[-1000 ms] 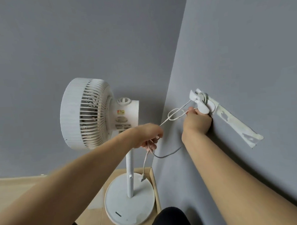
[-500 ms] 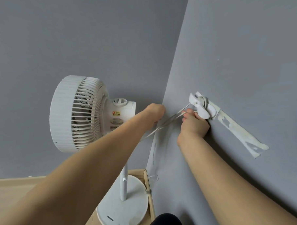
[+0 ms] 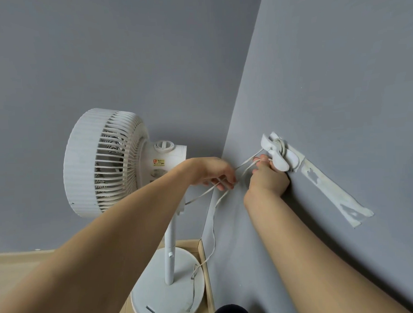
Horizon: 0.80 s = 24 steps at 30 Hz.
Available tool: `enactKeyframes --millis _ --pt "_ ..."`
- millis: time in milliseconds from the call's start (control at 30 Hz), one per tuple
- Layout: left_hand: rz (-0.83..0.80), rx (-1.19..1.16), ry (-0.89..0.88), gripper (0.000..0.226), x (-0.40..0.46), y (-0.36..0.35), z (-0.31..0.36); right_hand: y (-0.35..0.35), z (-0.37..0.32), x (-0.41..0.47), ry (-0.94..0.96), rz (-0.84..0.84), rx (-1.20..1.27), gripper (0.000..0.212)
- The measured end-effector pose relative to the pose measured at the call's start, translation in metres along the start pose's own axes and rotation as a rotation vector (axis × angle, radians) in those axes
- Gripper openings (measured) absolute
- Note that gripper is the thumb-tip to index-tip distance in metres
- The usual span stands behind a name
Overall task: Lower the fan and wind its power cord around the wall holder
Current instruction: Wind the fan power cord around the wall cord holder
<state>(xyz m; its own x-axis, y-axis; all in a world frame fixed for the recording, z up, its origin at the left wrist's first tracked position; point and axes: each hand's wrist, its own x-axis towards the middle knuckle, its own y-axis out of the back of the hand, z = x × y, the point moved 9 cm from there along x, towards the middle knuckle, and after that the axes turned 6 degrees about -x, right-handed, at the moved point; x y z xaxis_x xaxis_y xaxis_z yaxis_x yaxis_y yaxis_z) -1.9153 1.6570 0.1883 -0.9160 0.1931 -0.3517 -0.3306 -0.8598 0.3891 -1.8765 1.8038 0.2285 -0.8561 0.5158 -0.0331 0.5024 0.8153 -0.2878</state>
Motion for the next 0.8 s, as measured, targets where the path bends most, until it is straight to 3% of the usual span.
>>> enactKeyframes --millis 300,433,600,733,800 --pt "-0.083 0.130 -0.112 0.030 0.010 -0.012 0.002 -0.001 0.004 0.001 0.001 0.003 0.042 0.029" --pt "-0.062 0.046 -0.131 0.022 0.020 -0.011 0.002 -0.001 0.005 -0.001 -0.018 -0.019 0.035 0.025" --pt "-0.088 -0.088 -0.101 0.007 0.024 -0.014 0.003 -0.002 0.007 -0.001 -0.046 -0.020 0.050 0.015" --pt "-0.035 -0.483 -0.069 0.016 0.021 -0.001 0.007 -0.003 0.009 -0.002 -0.051 -0.032 0.026 0.020" --pt "0.047 -0.565 -0.114 0.015 0.023 0.012 0.016 -0.002 0.009 -0.003 -0.068 -0.029 0.022 0.018"
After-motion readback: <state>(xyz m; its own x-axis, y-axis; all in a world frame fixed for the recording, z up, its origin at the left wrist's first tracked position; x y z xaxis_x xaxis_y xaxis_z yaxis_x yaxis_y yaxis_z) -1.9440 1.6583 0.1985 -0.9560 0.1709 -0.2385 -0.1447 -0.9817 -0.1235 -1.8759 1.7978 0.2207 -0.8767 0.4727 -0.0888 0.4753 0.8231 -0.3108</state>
